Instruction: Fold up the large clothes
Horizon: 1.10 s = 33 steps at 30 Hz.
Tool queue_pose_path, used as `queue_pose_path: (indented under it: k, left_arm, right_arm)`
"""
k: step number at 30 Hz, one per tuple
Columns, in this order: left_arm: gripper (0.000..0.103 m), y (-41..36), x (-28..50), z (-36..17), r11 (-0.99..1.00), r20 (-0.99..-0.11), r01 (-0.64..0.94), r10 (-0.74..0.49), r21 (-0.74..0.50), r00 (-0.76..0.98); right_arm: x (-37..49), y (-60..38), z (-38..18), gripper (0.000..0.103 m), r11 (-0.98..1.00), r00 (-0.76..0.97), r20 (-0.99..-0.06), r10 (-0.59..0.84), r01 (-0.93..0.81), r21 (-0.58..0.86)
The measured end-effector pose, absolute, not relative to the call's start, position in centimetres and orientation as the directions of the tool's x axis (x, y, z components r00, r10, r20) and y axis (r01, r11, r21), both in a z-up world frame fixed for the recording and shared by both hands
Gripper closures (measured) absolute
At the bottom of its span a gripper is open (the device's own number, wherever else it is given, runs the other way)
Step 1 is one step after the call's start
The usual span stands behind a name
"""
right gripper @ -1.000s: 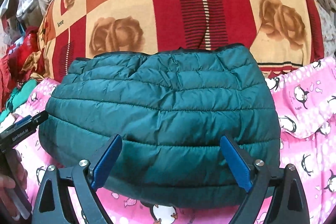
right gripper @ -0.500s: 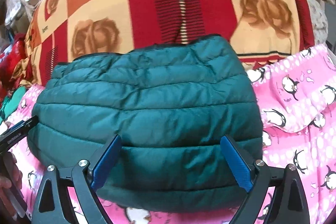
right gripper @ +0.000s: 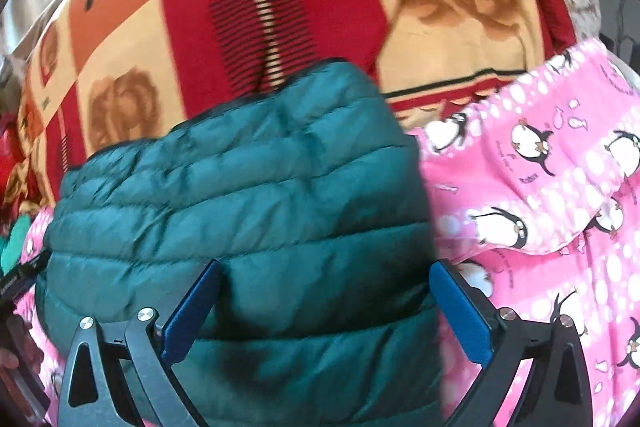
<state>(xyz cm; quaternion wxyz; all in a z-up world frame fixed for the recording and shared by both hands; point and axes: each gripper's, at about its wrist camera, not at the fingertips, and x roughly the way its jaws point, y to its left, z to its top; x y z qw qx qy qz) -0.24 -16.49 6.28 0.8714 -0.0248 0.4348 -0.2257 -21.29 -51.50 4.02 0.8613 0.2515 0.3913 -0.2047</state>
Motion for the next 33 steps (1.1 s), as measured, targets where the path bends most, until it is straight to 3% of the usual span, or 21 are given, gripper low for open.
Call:
queue_pose_path:
  k: [2,5,16,18,19,23,26,29,33]
  left_arm:
    - [0.009,-16.5,0.6,5.8,0.88,-0.749,0.379,-0.451,-0.285,0.485]
    - [0.0,-16.8,1.6,5.0,0.856,-0.746,0.388,-0.498,-0.342,0.441]
    - [0.0,-17.5,4.0,2.2,0.769,-0.737,0.375,-0.623,-0.517,0.262]
    - [0.0,-17.9,3.9,2.4,0.776,-0.749,0.377,-0.612,-0.506,0.255]
    - [0.001,-18.0,3.7,2.6,0.78,-0.751,0.382,-0.606,-0.495,0.264]
    - [0.023,-18.5,2.0,3.9,0.79,-0.746,0.433,-0.585,-0.435,0.318]
    - [0.04,-18.5,1.3,5.2,0.789,-0.743,0.45,-0.582,-0.418,0.331]
    - [0.051,-17.8,0.6,6.4,0.777,-0.731,0.466,-0.597,-0.424,0.33]
    - [0.058,-16.3,-0.8,7.9,0.761,-0.724,0.481,-0.613,-0.434,0.317]
  right_arm:
    - [-21.0,-53.0,2.8,0.0,0.769,0.615,-0.784,-0.089,0.542,0.338]
    - [-20.6,-54.8,1.2,0.0,0.728,0.643,-0.765,0.022,0.515,0.453]
    - [-17.2,-57.0,-2.2,0.0,0.64,0.669,-0.664,0.334,0.357,0.681]
    - [-17.6,-56.5,-1.8,0.006,0.654,0.686,-0.654,0.319,0.34,0.676]
    - [-17.8,-56.3,-1.6,0.014,0.659,0.695,-0.647,0.312,0.332,0.675]
    - [-18.6,-55.1,0.1,0.043,0.688,0.715,-0.636,0.29,0.307,0.658]
    - [-19.0,-54.7,1.5,0.054,0.69,0.727,-0.625,0.286,0.296,0.66]
    - [-19.9,-54.2,2.9,0.058,0.694,0.736,-0.611,0.291,0.277,0.665]
    - [-21.7,-53.1,5.1,0.059,0.692,0.75,-0.587,0.304,0.25,0.677]
